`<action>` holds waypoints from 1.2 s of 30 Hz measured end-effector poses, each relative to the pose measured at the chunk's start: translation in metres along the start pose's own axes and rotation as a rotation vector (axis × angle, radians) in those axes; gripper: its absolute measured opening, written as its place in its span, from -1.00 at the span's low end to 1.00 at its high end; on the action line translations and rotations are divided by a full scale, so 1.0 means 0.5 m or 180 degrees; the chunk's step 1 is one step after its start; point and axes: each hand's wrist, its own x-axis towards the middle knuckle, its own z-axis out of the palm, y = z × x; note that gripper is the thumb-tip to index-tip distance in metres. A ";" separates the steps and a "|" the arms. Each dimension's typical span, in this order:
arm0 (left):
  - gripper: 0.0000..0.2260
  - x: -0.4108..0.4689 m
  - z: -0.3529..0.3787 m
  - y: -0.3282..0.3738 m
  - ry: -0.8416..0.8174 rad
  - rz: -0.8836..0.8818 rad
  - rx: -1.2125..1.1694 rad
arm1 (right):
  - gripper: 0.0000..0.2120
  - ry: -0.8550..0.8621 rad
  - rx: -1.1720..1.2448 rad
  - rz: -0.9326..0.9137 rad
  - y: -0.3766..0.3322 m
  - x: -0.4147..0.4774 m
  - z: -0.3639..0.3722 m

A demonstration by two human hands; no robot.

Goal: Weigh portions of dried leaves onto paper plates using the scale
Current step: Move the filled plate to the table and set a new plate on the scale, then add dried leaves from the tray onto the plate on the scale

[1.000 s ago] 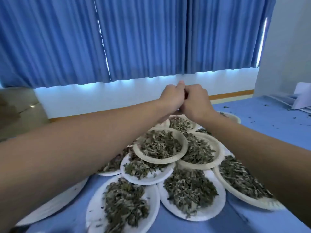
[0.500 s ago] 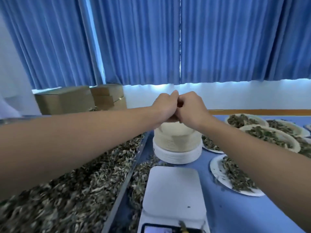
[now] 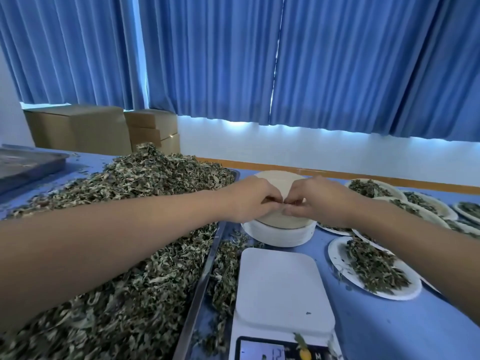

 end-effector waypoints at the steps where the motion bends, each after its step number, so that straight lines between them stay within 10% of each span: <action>1: -0.79 -0.001 0.001 -0.003 -0.0023 0.0068 0.0042 | -0.76 -0.0039 -0.0044 -0.0028 0.001 -0.001 0.000; 19: -0.82 0.015 -0.031 -0.008 -0.0240 0.0403 0.0293 | -0.60 -0.0293 -0.1465 -0.0667 0.009 0.002 -0.003; 36: -0.82 -0.048 -0.110 0.076 0.0743 0.0595 0.0905 | -0.77 0.0909 -0.1980 -0.0563 -0.049 -0.083 -0.080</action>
